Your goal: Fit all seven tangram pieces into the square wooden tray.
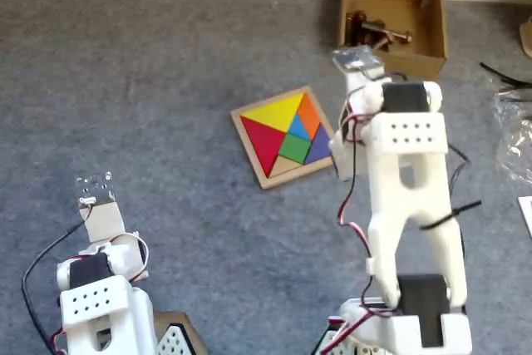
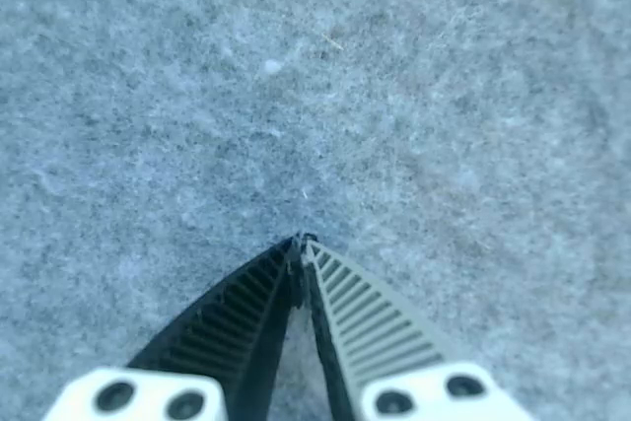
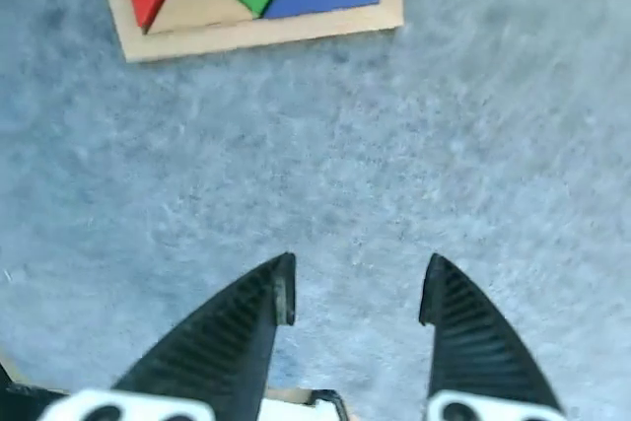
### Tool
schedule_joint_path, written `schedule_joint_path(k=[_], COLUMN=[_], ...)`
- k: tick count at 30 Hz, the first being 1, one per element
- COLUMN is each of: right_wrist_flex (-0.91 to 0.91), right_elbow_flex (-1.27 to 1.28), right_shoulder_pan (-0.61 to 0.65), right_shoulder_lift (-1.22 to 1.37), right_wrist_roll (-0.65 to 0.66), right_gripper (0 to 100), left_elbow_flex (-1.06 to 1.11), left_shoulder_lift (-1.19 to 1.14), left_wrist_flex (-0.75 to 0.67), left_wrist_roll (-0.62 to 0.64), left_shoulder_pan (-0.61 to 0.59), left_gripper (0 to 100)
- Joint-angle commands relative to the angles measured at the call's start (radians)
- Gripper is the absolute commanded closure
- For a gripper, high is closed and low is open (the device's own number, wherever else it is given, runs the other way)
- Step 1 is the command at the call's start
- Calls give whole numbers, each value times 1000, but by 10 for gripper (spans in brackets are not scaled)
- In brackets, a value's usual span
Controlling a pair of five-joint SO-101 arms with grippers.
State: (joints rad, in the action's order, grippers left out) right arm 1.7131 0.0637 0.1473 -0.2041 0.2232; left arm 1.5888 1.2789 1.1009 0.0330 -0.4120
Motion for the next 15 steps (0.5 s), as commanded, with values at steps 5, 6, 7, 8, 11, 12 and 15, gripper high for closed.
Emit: schedule_joint_path(k=[5, 6, 7, 8, 11, 12, 15], right_wrist_flex=[-107, -127, -147, -165, -206, -219, -254], right_elbow_flex=[156, 186, 217, 248, 326, 349, 415], right_shoulder_pan=[-12, -12, -12, -12, -8, -8, -12], right_shoulder_lift=[-145, -163, -183, -205, -263, -283, -334], right_wrist_roll=[-44, -64, -83, -95, -103, -103, -103], right_gripper=[800, 800, 800, 800, 803, 815, 865], left_elbow_flex=[-1, -1, -1, -1, -1, -1, -1], left_shoulder_lift=[4, 4, 4, 4, 4, 4, 4], left_wrist_flex=[11, 11, 11, 11, 11, 11, 11], left_wrist_roll=[8, 8, 8, 8, 8, 8, 8], left_shoulder_pan=[31, 31, 31, 31, 31, 31, 31], left_gripper=[995, 995, 995, 995, 995, 995, 995])
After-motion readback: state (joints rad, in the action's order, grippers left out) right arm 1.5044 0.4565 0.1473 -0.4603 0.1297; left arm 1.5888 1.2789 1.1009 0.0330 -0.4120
